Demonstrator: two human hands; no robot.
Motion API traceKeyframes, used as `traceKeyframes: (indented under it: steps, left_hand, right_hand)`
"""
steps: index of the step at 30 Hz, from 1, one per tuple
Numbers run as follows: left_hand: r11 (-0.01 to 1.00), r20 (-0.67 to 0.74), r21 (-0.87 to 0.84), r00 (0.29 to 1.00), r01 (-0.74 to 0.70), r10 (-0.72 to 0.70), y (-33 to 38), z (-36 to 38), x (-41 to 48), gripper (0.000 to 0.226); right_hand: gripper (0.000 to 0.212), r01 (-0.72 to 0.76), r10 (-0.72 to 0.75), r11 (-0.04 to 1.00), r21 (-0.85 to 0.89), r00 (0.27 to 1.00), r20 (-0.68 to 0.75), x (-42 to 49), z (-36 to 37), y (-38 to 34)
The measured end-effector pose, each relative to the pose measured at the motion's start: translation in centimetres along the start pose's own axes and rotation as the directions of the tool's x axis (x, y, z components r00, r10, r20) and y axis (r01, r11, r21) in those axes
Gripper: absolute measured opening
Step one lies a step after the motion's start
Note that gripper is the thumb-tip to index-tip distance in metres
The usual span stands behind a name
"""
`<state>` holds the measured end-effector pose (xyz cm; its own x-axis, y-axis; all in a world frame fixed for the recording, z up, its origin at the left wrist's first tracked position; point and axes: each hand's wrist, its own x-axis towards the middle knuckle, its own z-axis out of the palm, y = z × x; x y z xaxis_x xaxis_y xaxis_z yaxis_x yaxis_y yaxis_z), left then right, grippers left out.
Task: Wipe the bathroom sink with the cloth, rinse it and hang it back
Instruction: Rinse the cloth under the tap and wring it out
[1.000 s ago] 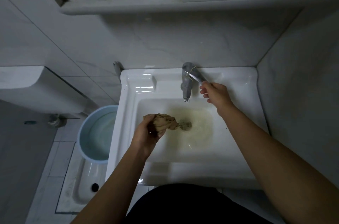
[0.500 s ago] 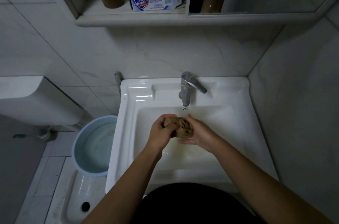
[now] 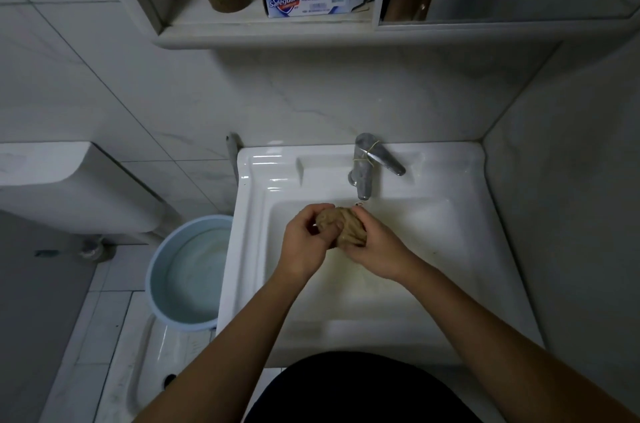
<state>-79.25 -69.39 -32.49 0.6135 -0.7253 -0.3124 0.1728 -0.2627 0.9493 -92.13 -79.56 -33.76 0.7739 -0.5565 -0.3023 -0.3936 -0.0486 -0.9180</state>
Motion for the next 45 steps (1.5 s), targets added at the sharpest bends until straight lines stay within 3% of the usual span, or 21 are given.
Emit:
traceKeyframes:
  steps: [2, 5, 8, 11, 13, 16, 20, 22, 25, 26, 28, 30, 32, 34, 36, 38, 40, 43, 45]
  left_hand:
    - [0.983, 0.035, 0.159, 0.996, -0.089, 0.085, -0.3, -0.6, 0.6, 0.032]
    - [0.878, 0.130, 0.388, 0.960, -0.279, 0.247, -0.5, -1.3, 0.6, 0.044]
    - [0.649, 0.350, 0.531, 0.839, -0.545, 0.418, -0.9, -2.1, 0.8, 0.063]
    - [0.500, 0.512, 0.572, 0.759, -0.651, 0.403, -1.1, -2.5, 1.6, 0.078]
    - [0.488, 0.537, 0.575, 0.753, -0.657, 0.380, -0.9, -2.7, 2.5, 0.075]
    - [0.429, 0.586, 0.582, 0.722, -0.691, 0.368, 0.0, -3.4, 4.2, 0.054]
    - [0.373, 0.663, 0.609, 0.707, -0.700, 0.246, 1.5, -3.7, 5.8, 0.021]
    - [0.388, 0.685, 0.640, 0.721, -0.663, 0.102, 2.0, -3.5, 6.4, 0.019]
    - [0.593, 0.637, 0.695, 0.730, -0.406, -0.247, 3.4, -3.4, 7.3, 0.015]
    - [0.655, 0.611, 0.698, 0.717, -0.289, -0.336, 3.8, -3.5, 7.6, 0.015]
    - [0.754, 0.575, 0.647, 0.721, -0.110, -0.387, 4.0, -3.8, 7.7, 0.014]
    - [0.860, 0.522, 0.511, 0.786, 0.022, -0.330, 3.5, -3.7, 7.1, 0.012]
    - [0.916, 0.419, 0.402, 0.889, 0.000, -0.184, 3.0, -2.9, 5.8, 0.017]
    - [0.886, 0.354, 0.398, 0.931, -0.238, 0.091, 2.4, -2.0, 4.5, 0.027]
    - [0.775, 0.381, 0.421, 0.867, -0.472, 0.321, 2.1, -1.5, 3.8, 0.039]
    - [0.682, 0.399, 0.444, 0.810, -0.582, 0.431, 2.4, -1.2, 3.7, 0.035]
    - [0.572, 0.415, 0.503, 0.761, -0.648, 0.499, 2.9, -0.9, 3.9, 0.033]
    - [0.454, 0.427, 0.589, 0.735, -0.668, 0.528, 2.6, -0.5, 4.1, 0.042]
    - [0.451, 0.390, 0.634, 0.763, -0.628, 0.515, 2.0, -0.2, 4.2, 0.045]
  right_hand:
    - [0.031, -0.024, 0.021, 0.995, -0.094, 0.999, -0.033, 0.4, -0.4, 0.0]
    - [0.032, -0.081, 0.080, 0.988, -0.133, 0.997, -0.013, 0.8, -1.0, -0.2]
    - [0.020, -0.168, 0.168, 0.986, -0.005, 0.985, 0.026, 1.1, -1.3, -0.8]
    - [0.010, -0.295, 0.277, 0.947, 0.123, 0.950, 0.147, 1.4, -1.9, -2.0]
    - [0.004, -0.288, 0.272, 0.956, 0.046, 0.937, 0.218, 1.6, -2.4, -2.6]
    - [0.012, -0.164, 0.192, 0.979, -0.119, 0.941, 0.280, 1.9, -2.7, -2.8]
    - [0.019, 0.016, 0.076, 0.911, -0.413, 0.976, 0.204, 1.9, -2.0, -1.6]
    - [0.032, 0.082, 0.026, 0.826, -0.557, 0.983, 0.182, 1.7, -1.7, -0.8]
    - [0.038, 0.179, -0.060, 0.722, -0.668, 0.978, 0.197, 1.6, -1.2, -0.2]
    - [0.038, 0.181, -0.071, 0.723, -0.667, 0.980, 0.188, 1.6, -1.1, -0.2]
    - [0.032, 0.092, -0.026, 0.864, -0.496, 0.990, 0.139, 1.8, -1.2, -0.1]
    - [0.024, -0.091, 0.111, 0.986, -0.139, 0.983, 0.145, 2.3, -1.8, -0.6]
    - [0.015, -0.299, 0.273, 0.951, 0.075, 0.931, 0.240, 2.5, -2.6, -1.5]
    - [0.020, -0.435, 0.335, 0.880, 0.190, 0.853, 0.401, 2.3, -3.1, -2.4]
    - [0.025, -0.489, 0.295, 0.842, 0.227, 0.769, 0.567, 2.2, -3.4, -3.5]
    - [0.032, -0.471, 0.269, 0.867, 0.162, 0.717, 0.643, 2.1, -3.5, -4.5]
    - [0.031, -0.386, 0.294, 0.922, 0.013, 0.723, 0.625, 2.1, -3.3, -5.3]
    - [0.017, -0.117, 0.235, 0.955, -0.273, 0.860, 0.453, 2.3, -2.3, -5.5]
    - [0.022, 0.021, 0.134, 0.894, -0.447, 0.941, 0.312, 2.2, -1.7, -4.7]
